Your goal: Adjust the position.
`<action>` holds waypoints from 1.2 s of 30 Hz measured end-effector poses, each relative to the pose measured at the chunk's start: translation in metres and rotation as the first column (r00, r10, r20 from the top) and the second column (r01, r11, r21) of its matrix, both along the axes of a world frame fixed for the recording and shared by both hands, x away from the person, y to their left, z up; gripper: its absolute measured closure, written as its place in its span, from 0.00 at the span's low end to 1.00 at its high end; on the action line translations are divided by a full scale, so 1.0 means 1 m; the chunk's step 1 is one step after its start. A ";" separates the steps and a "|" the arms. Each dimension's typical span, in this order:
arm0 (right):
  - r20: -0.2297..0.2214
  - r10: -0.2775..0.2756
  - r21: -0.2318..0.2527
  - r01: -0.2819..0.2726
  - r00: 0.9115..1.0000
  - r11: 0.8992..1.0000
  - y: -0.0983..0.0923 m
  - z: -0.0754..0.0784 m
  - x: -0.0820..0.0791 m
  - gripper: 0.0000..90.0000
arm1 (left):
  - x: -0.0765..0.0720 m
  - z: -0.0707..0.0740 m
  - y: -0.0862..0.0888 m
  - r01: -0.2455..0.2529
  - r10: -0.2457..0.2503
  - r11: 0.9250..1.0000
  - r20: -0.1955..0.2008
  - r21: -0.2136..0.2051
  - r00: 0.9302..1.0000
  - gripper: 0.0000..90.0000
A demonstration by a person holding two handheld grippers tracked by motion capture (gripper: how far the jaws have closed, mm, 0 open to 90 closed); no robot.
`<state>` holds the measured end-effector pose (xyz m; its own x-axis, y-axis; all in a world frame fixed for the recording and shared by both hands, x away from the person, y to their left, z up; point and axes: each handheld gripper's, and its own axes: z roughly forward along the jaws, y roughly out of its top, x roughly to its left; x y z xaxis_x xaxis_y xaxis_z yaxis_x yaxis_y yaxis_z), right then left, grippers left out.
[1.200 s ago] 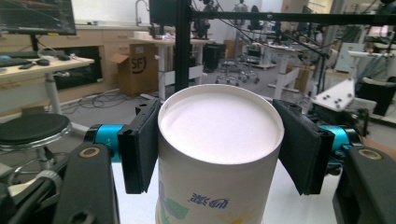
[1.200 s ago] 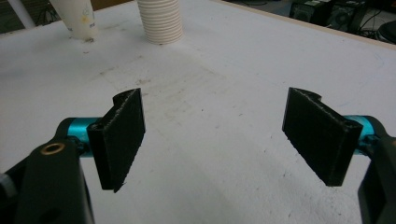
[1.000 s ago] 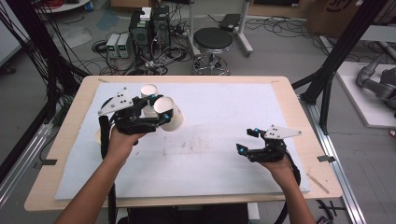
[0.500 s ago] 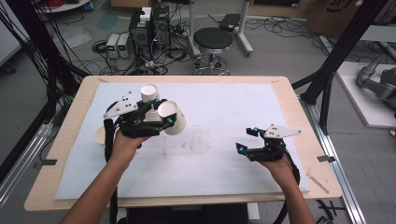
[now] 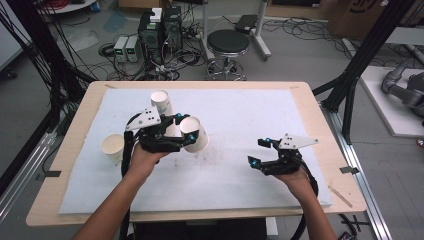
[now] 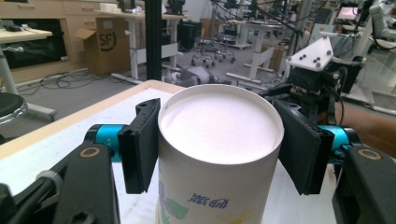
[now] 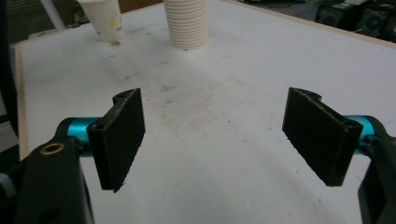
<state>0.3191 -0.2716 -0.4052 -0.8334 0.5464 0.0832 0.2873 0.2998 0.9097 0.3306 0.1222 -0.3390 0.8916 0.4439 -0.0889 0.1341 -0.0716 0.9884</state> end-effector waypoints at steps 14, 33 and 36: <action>0.020 0.140 0.023 -0.141 0.990 0.990 0.025 0.008 -0.011 0.22 | -0.003 -0.018 -0.023 0.060 -0.059 0.998 -0.026 0.027 0.998 0.40; 0.014 0.231 0.031 -0.232 0.973 0.972 0.044 0.010 -0.012 0.23 | -0.011 -0.027 -0.043 0.165 -0.163 0.985 -0.043 0.058 0.986 0.40; 0.014 0.249 0.032 -0.249 0.968 0.968 0.049 0.010 -0.012 0.23 | -0.013 -0.027 -0.046 0.175 -0.172 0.983 -0.046 0.061 0.984 0.40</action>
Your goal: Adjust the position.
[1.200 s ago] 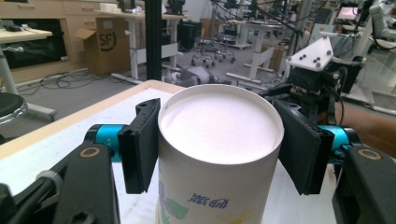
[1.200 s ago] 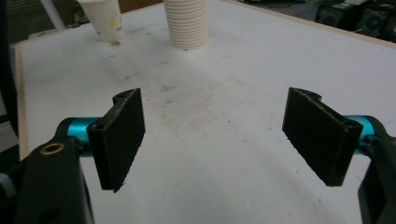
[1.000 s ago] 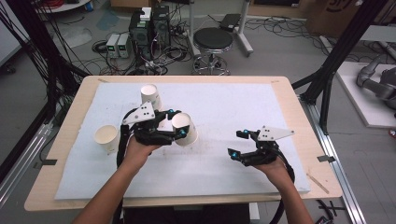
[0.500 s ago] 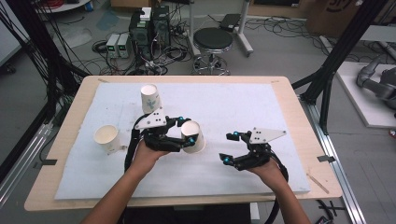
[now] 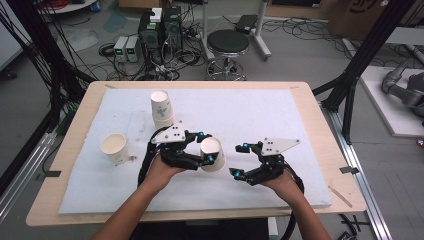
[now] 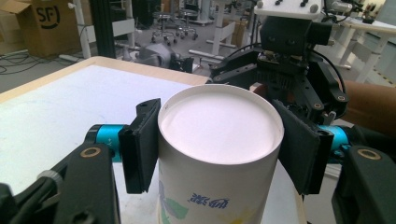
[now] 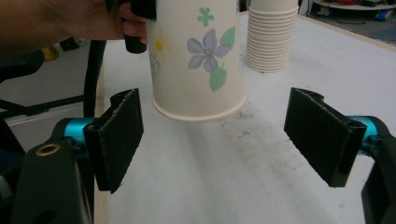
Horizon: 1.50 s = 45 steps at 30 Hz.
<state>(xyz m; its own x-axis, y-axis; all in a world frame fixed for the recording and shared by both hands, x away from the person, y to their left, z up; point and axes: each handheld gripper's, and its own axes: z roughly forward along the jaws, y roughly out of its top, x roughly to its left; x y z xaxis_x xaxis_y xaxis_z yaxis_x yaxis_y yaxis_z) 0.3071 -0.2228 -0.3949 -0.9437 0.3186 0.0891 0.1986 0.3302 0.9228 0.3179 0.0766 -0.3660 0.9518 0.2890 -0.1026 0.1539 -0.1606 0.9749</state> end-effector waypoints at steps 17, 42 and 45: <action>-0.012 0.069 -0.013 -0.069 0.998 0.998 0.014 -0.002 0.000 0.23 | -0.005 -0.003 -0.015 0.067 -0.067 0.998 -0.011 0.011 0.998 0.40; -0.028 0.148 -0.016 -0.149 0.989 0.989 0.029 -0.007 0.002 0.30 | -0.008 -0.005 -0.020 0.119 -0.119 0.993 -0.028 -0.021 0.992 0.40; -0.026 0.153 -0.017 -0.153 0.988 0.988 0.030 -0.008 0.002 0.31 | -0.008 -0.005 -0.019 0.120 -0.121 0.993 -0.026 -0.019 0.992 0.40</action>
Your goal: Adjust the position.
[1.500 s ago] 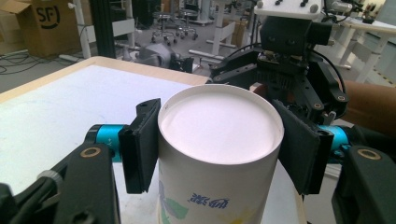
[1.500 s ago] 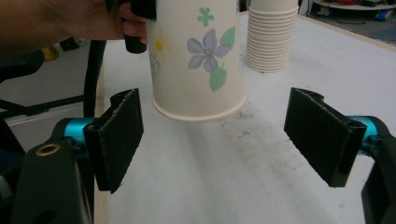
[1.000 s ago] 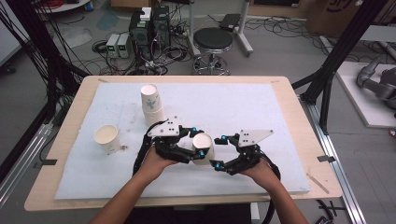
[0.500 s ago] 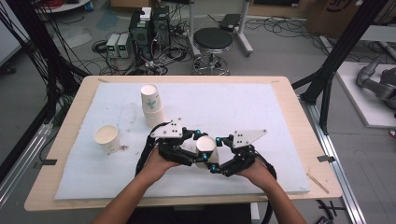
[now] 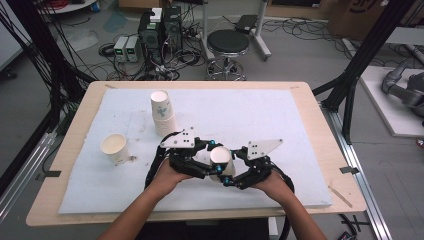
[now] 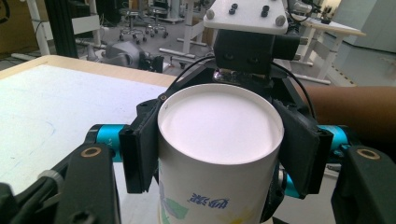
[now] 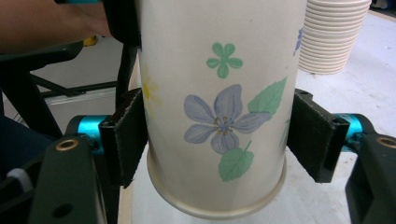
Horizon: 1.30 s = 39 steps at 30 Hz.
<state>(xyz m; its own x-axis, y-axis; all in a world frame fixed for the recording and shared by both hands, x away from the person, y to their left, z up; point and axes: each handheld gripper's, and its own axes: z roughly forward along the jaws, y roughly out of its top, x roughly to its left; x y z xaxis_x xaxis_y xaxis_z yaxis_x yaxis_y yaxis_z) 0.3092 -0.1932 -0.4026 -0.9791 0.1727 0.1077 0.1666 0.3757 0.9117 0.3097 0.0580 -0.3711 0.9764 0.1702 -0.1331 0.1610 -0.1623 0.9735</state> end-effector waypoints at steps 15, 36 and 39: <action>0.001 0.012 -0.098 -0.012 1.000 0.995 0.000 0.004 0.000 0.35 | -0.002 -0.001 0.005 -0.027 0.028 0.998 -0.020 0.055 0.999 0.15; 0.063 0.056 -0.269 -0.037 0.996 0.962 0.003 0.034 0.008 0.36 | -0.004 0.006 0.018 0.003 -0.001 0.988 -0.014 0.156 1.000 0.16; 0.071 0.070 -0.310 -0.045 0.995 0.950 0.006 0.037 0.007 0.36 | -0.004 0.007 0.017 0.006 -0.005 0.985 -0.009 0.171 1.000 0.16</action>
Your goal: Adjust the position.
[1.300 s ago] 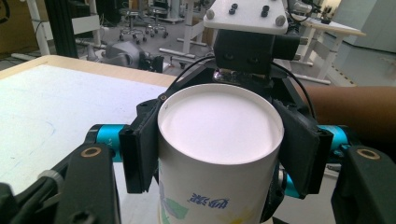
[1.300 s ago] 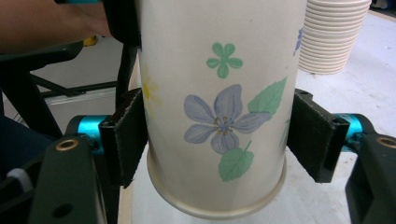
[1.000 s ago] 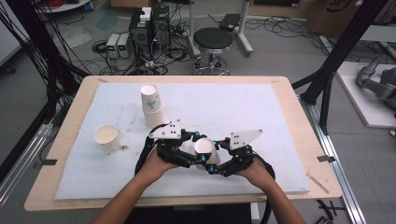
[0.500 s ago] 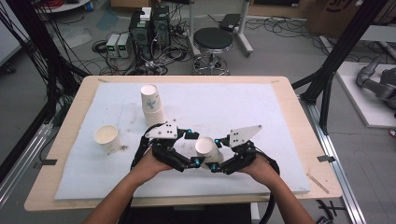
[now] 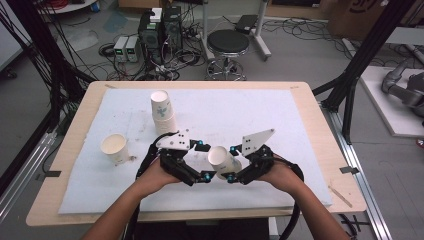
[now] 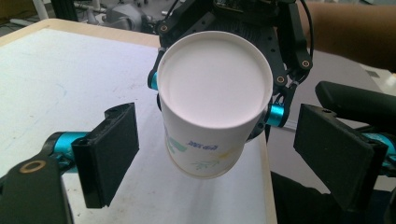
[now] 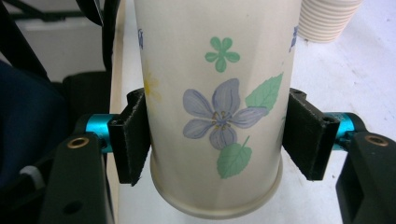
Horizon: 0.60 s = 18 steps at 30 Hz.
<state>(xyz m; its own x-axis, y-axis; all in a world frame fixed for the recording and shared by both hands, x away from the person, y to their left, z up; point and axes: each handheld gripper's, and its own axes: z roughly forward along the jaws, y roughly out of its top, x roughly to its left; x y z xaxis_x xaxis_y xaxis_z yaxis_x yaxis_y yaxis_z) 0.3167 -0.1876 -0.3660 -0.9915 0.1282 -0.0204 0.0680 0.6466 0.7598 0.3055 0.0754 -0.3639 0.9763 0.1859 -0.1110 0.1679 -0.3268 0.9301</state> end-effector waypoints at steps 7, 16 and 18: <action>0.015 0.028 -0.098 -0.026 1.000 0.995 0.008 0.002 -0.001 0.36 | 0.002 0.003 -0.003 0.009 -0.009 0.999 0.005 0.054 1.000 0.16; 0.020 0.062 -0.170 -0.057 0.998 0.984 0.018 0.005 -0.002 0.35 | 0.003 0.005 -0.010 0.036 -0.036 0.992 0.004 0.121 0.999 0.16; 0.018 0.062 -0.190 -0.058 0.998 0.980 0.020 0.005 -0.003 0.36 | 0.003 0.005 -0.012 0.047 -0.048 0.989 0.008 0.139 0.999 0.17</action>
<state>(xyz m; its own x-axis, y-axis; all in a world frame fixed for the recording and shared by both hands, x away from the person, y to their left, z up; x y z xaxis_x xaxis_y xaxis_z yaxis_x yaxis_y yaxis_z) 0.3140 -0.1676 -0.3607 -0.9962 0.0602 -0.0624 0.0081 0.7811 0.6244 0.3088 0.0638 -0.3590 0.9855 0.1519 -0.0762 0.1387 -0.4599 0.8771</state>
